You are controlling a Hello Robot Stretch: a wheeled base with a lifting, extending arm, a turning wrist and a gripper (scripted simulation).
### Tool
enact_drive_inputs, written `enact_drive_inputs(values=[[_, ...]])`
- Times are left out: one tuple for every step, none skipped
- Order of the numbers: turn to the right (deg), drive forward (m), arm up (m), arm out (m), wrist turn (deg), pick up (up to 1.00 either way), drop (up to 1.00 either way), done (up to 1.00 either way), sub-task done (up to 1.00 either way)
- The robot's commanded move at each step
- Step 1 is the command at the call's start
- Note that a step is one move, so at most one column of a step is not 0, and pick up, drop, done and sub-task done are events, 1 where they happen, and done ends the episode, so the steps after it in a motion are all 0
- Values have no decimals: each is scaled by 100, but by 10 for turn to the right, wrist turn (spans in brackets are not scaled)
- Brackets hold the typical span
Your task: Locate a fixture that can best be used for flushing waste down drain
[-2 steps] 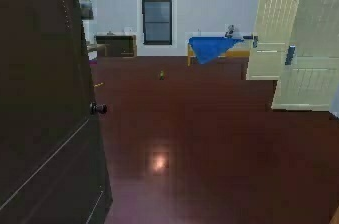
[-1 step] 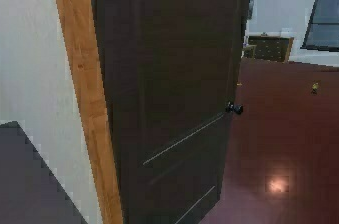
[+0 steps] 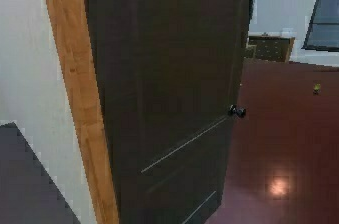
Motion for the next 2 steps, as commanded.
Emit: enact_drive_inputs(values=[[360,0,0,0,0,0,0,0,0],[0,100,0,0,0,0,0,0,0]])
